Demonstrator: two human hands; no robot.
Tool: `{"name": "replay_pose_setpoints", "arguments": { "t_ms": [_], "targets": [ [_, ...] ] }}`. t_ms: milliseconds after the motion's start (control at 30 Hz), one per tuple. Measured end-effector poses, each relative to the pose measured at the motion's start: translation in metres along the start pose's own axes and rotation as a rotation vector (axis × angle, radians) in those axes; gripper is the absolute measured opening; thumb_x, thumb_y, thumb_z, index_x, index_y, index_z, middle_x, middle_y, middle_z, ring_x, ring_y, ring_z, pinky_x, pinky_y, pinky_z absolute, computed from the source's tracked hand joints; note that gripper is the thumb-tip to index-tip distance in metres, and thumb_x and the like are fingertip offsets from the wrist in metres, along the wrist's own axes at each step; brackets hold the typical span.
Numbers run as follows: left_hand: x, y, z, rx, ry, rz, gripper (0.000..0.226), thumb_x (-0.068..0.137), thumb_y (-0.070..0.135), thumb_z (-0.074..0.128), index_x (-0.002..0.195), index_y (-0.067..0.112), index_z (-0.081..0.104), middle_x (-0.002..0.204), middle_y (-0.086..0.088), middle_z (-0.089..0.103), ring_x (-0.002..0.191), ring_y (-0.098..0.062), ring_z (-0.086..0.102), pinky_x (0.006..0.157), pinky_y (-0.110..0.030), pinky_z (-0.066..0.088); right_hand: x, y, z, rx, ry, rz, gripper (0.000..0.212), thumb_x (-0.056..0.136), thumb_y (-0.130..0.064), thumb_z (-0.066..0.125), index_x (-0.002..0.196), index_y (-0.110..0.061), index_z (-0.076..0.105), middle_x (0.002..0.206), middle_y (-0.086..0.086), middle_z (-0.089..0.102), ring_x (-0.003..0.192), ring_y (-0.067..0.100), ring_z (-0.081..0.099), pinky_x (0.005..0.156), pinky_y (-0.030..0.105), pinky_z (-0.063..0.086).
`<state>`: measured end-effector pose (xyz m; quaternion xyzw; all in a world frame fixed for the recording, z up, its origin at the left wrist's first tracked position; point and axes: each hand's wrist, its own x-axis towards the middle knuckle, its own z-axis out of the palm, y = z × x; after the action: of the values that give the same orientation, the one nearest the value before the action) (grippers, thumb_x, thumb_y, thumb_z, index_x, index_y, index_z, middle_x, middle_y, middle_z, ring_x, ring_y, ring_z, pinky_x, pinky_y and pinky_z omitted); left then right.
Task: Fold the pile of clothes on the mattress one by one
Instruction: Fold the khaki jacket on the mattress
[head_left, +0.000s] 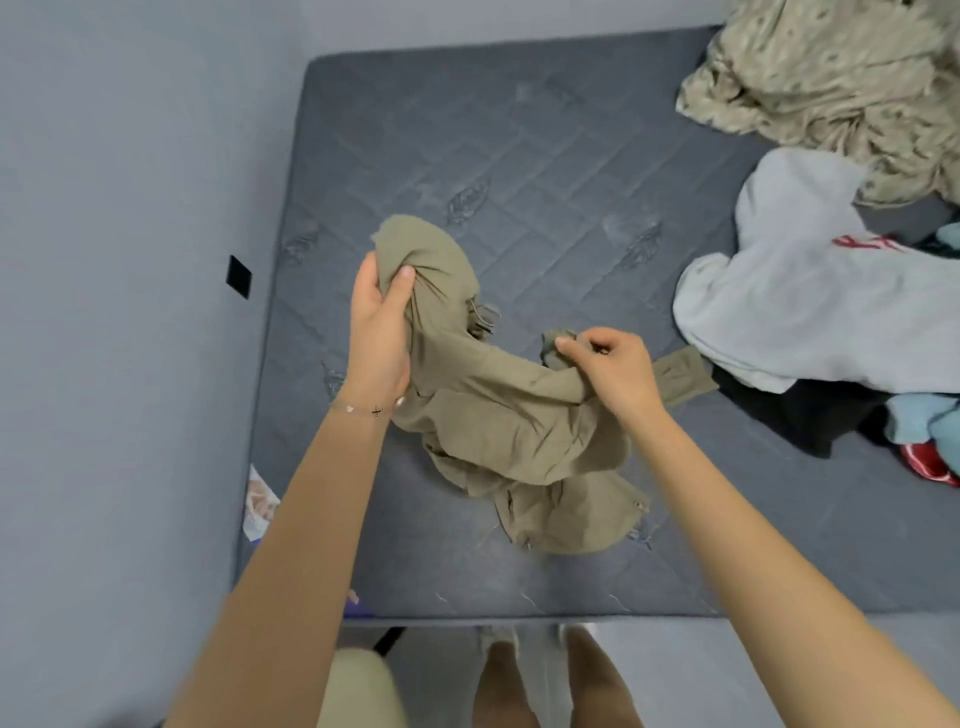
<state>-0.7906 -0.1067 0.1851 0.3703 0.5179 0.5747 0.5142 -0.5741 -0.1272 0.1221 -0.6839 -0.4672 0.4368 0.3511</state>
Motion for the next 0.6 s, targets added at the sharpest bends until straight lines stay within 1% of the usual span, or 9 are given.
{"name": "replay_pose_setpoints", "arguments": {
  "t_ms": [67,133,200,267,333,400,500,567,600],
  "targets": [
    [-0.004,0.037,0.011,-0.050,-0.036,0.027,0.025,0.101,0.000,0.039,0.115,0.016,0.053,0.111,0.003,0.061,0.100,-0.002,0.063,0.089,-0.020,0.048,-0.007,-0.024,-0.006,-0.065,-0.015,-0.020,0.032,0.088,-0.027,0.069,0.067,-0.003,0.067,0.060,0.005,0.059,0.059,0.012,0.050,0.062,0.030,0.038],
    [-0.008,0.067,0.021,-0.060,-0.079,0.064,0.025,0.101,0.000,0.039,0.114,0.017,0.052,0.111,0.004,0.061,0.100,0.000,0.062,0.090,-0.020,0.047,-0.011,-0.051,-0.010,0.018,-0.012,-0.043,0.026,0.090,-0.031,0.067,0.073,-0.011,0.071,0.069,0.002,0.066,0.069,0.014,0.061,0.071,0.032,0.048],
    [-0.013,0.087,0.028,-0.049,-0.128,0.094,0.023,0.101,0.001,0.040,0.116,0.015,0.051,0.112,0.003,0.062,0.102,-0.002,0.062,0.093,-0.022,0.047,-0.011,-0.076,-0.009,0.169,-0.043,-0.042,0.017,0.092,-0.035,0.063,0.092,-0.019,0.070,0.086,-0.008,0.067,0.082,0.003,0.062,0.081,0.027,0.051],
    [-0.017,0.099,0.033,-0.027,-0.166,0.119,0.023,0.101,0.002,0.041,0.121,0.009,0.049,0.113,0.001,0.061,0.103,-0.004,0.061,0.093,-0.022,0.047,-0.006,-0.092,-0.006,0.272,-0.103,0.040,0.045,0.092,-0.046,0.058,0.127,-0.016,0.058,0.116,-0.006,0.062,0.103,0.003,0.058,0.096,0.028,0.047],
    [-0.022,0.109,0.037,-0.012,-0.188,0.142,0.023,0.100,0.003,0.043,0.122,0.005,0.048,0.112,0.001,0.061,0.102,-0.005,0.060,0.093,-0.022,0.047,-0.001,-0.095,0.001,0.344,-0.155,0.202,0.078,0.090,-0.055,0.055,0.149,-0.013,0.029,0.136,-0.001,0.047,0.122,0.014,0.049,0.108,0.036,0.039],
    [-0.025,0.116,0.039,0.023,-0.227,0.178,0.016,0.098,0.003,0.045,0.110,0.010,0.053,0.102,0.008,0.064,0.097,-0.002,0.060,0.088,-0.020,0.046,-0.001,-0.090,0.009,0.383,-0.083,0.297,0.089,0.088,-0.052,0.060,0.153,-0.012,0.013,0.139,0.002,0.042,0.127,0.021,0.046,0.105,0.036,0.040],
    [-0.028,0.124,0.036,0.093,-0.265,0.212,0.021,0.098,0.001,0.043,0.098,0.017,0.055,0.087,0.019,0.066,0.089,0.001,0.060,0.084,-0.018,0.046,-0.002,-0.079,0.016,0.366,0.232,0.299,0.088,0.083,-0.038,0.072,0.149,-0.008,0.022,0.144,0.011,0.034,0.127,0.027,0.044,0.101,0.037,0.042],
    [-0.029,0.125,0.032,0.112,-0.284,0.229,0.018,0.096,0.003,0.045,0.097,0.018,0.056,0.089,0.016,0.065,0.089,-0.001,0.059,0.085,-0.019,0.045,-0.002,-0.073,0.017,0.319,0.312,0.317,0.084,0.082,-0.035,0.073,0.148,-0.009,0.028,0.144,0.015,0.027,0.129,0.029,0.036,0.105,0.042,0.039],
    [-0.029,0.126,0.029,0.113,-0.285,0.235,0.017,0.095,0.005,0.046,0.098,0.018,0.056,0.091,0.012,0.064,0.090,-0.002,0.058,0.085,-0.020,0.045,0.000,-0.069,0.017,0.257,0.310,0.321,0.076,0.082,-0.035,0.072,0.144,-0.010,0.036,0.140,0.014,0.028,0.128,0.030,0.033,0.104,0.041,0.038]
  ]
}}
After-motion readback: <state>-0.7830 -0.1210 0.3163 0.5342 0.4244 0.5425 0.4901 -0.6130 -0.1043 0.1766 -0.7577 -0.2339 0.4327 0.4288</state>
